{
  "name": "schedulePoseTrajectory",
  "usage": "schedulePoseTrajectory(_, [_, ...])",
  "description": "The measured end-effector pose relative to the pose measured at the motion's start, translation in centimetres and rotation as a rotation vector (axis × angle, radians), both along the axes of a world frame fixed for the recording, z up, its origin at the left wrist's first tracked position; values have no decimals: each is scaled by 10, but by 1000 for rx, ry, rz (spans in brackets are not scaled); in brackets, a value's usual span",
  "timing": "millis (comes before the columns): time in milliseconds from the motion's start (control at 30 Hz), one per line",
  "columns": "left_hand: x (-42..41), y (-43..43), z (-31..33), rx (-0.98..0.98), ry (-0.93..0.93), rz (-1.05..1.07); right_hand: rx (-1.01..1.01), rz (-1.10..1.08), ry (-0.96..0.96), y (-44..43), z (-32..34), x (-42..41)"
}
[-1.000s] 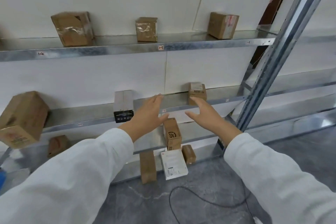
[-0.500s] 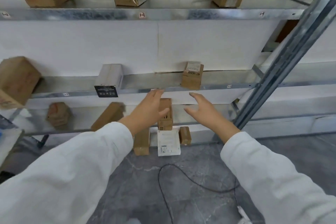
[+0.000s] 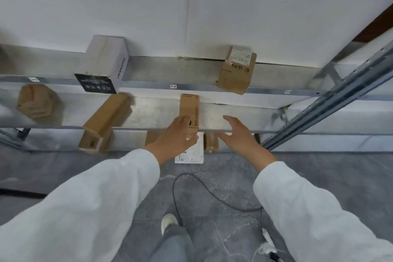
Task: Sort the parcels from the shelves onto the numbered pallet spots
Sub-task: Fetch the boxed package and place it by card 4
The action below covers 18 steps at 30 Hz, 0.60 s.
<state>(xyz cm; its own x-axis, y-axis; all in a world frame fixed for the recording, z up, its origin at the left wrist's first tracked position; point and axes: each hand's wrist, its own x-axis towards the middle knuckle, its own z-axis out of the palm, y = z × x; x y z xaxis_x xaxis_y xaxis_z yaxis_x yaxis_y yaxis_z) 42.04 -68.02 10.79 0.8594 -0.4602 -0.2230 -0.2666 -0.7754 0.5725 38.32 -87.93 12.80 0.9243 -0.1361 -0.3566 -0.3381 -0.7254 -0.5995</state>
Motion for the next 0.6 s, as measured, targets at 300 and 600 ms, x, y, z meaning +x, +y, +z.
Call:
schedulePoseTrajectory(300, [57,-21,-148,104,26,27,24,-6,205,-27,-141,58])
schedulePoseTrajectory(600, [66,-53,-349,172,162,100,-13,98,331,-43,-356,108])
